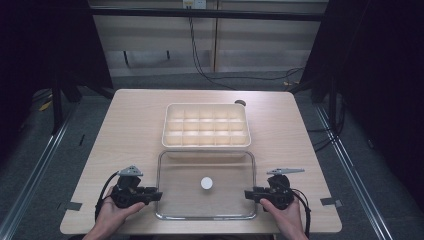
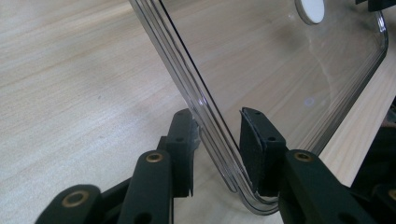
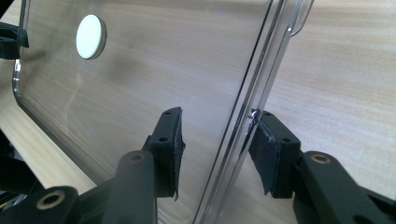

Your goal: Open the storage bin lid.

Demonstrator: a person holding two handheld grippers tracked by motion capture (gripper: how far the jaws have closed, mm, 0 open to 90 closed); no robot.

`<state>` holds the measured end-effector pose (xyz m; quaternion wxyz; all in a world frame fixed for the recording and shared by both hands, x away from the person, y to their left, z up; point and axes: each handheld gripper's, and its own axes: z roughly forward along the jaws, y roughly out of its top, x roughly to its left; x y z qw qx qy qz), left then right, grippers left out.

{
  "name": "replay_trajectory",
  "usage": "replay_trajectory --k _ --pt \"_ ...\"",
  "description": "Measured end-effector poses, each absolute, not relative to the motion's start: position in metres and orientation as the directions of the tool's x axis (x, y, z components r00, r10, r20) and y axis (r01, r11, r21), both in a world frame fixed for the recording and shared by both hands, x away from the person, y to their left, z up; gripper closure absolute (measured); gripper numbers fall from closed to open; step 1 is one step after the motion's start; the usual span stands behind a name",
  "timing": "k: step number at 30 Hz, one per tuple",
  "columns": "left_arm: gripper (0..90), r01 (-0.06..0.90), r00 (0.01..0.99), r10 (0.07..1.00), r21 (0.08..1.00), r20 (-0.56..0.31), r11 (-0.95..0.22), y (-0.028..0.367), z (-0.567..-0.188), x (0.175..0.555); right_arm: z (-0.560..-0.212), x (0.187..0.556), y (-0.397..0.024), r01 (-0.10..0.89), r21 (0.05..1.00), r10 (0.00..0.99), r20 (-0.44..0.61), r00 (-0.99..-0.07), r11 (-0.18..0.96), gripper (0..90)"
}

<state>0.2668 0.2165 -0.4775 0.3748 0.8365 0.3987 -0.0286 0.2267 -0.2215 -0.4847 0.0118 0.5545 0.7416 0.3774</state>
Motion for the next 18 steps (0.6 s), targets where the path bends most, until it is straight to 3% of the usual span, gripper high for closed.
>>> replay_trajectory --k 18 --pt "62.8 0.724 0.657 0.646 0.566 -0.389 -0.395 0.2168 -0.4863 0.2729 -0.4898 0.2313 -0.2140 0.813 0.569 0.864 0.341 -0.371 0.125 49.0"
